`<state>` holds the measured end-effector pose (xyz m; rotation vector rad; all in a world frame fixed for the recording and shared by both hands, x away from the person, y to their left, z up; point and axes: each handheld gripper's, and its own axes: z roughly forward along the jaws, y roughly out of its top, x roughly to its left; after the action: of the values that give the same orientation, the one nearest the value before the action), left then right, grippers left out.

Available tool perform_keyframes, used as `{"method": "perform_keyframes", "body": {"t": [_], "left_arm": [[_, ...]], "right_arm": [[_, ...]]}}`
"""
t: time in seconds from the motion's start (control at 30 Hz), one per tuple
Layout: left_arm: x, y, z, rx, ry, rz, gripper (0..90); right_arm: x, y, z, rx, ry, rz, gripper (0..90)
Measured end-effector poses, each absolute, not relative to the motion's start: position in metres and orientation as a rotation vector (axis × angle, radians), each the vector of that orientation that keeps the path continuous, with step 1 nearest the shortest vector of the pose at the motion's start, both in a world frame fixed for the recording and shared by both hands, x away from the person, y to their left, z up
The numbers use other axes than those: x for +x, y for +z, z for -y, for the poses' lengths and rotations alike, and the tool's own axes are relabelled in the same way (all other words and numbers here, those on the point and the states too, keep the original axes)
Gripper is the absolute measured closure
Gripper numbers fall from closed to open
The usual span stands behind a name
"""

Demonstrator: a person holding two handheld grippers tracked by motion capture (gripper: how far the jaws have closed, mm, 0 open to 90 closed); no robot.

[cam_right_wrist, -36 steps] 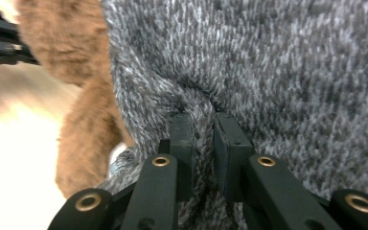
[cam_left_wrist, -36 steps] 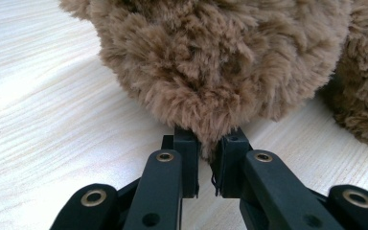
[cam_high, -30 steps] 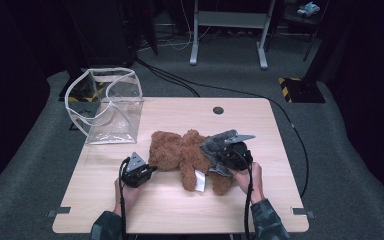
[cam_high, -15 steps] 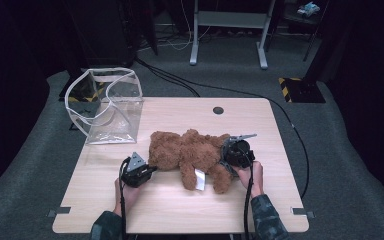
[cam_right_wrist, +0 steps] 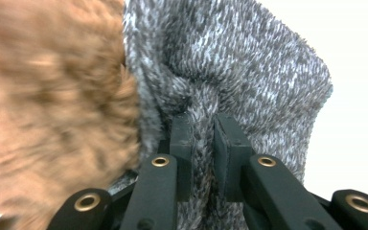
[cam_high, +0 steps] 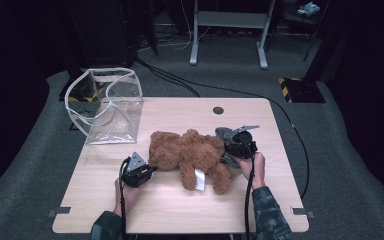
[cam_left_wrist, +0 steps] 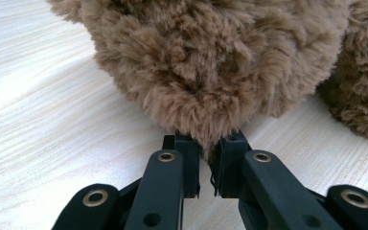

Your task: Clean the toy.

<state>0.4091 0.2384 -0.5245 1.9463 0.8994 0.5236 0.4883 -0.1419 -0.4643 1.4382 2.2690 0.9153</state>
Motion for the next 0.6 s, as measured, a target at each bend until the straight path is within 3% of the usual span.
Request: {"method": "perform_keyframes", "body": {"t": [0.2,0.37,0.6], "left_arm": [[0.409,-0.525,-0.238,1.946,0.521,-0.9,82.8],[0.409,-0.525,-0.239,1.944,0.525,-0.899,82.8],[0.409,-0.524,-0.239,1.955,0.521,-0.899,82.8]], "right_arm": [[0.497,-0.48,0.145,1.49,0.826,-2.254,79.7],[0.496,-0.488,0.171,1.579,0.742,-2.203,79.6],[0.474,-0.467,0.191,1.59,0.888,-2.146,79.5]]}}
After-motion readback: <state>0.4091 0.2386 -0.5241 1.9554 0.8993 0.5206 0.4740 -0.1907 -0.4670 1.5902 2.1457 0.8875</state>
